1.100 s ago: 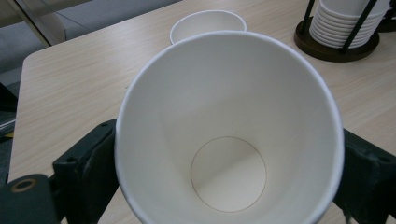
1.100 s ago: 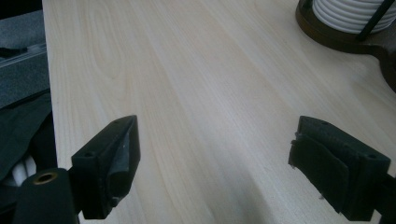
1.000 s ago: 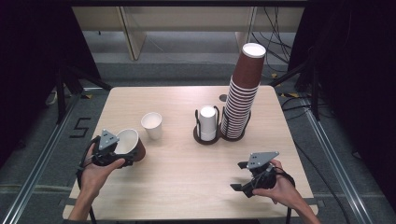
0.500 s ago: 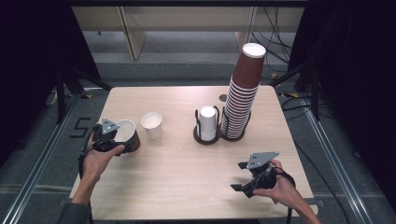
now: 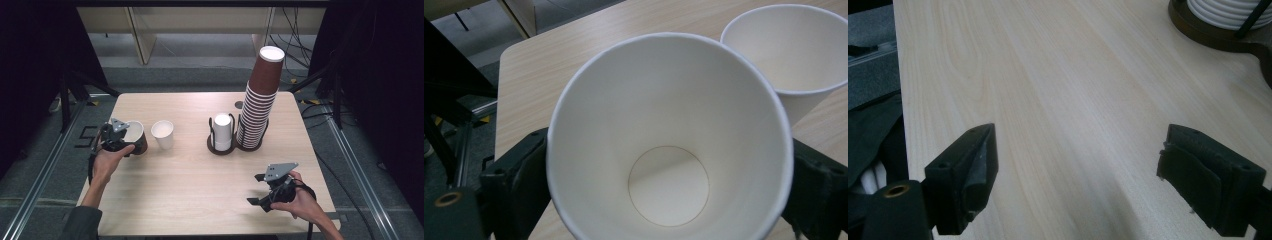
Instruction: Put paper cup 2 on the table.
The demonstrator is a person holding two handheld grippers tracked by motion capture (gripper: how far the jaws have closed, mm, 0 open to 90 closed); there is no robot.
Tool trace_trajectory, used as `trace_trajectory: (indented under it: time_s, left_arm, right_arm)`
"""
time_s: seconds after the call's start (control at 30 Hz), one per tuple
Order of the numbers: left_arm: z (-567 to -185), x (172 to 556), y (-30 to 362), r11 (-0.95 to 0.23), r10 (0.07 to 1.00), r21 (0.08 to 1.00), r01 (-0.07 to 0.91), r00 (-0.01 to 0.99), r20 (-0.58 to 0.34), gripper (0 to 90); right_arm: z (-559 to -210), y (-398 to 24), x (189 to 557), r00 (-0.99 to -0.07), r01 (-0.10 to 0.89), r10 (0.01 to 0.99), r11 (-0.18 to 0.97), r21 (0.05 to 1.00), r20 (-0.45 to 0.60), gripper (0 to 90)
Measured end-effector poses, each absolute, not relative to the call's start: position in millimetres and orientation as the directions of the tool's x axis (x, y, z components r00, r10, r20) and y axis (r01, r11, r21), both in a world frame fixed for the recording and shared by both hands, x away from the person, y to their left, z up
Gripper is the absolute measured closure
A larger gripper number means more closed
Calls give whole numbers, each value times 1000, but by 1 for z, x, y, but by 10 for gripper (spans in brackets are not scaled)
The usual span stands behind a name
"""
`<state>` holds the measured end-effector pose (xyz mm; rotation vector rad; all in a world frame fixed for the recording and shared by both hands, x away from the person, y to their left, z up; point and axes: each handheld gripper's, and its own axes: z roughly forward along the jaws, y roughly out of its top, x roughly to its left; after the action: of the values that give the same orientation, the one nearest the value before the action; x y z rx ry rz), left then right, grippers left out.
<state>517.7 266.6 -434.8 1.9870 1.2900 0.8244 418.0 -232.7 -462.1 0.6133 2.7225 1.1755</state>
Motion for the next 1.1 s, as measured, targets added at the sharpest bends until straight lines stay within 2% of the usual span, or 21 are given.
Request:
trace_trajectory:
  time_s: [0.27, 0.5, 0.9, 1.1]
  left_arm:
    - [-443, 525, 264, -340, 928, 767, 544, 324, 182, 81]
    - [-451, 526, 263, -301, 935, 801, 517, 326, 141, 42]
    - [-465, 521, 269, -201, 950, 839, 506, 311, 40, 95]
    - [-469, 518, 269, -202, 950, 829, 522, 309, 37, 108]
  right_arm:
    - [-463, -233, 418, -911, 328, 407, 616, 716, 67, 160]
    - [-464, -233, 418, -913, 325, 402, 617, 717, 68, 161]
    - [-464, -232, 417, -915, 324, 397, 622, 713, 69, 161]
    - [-465, -231, 417, -918, 316, 391, 629, 710, 62, 161]
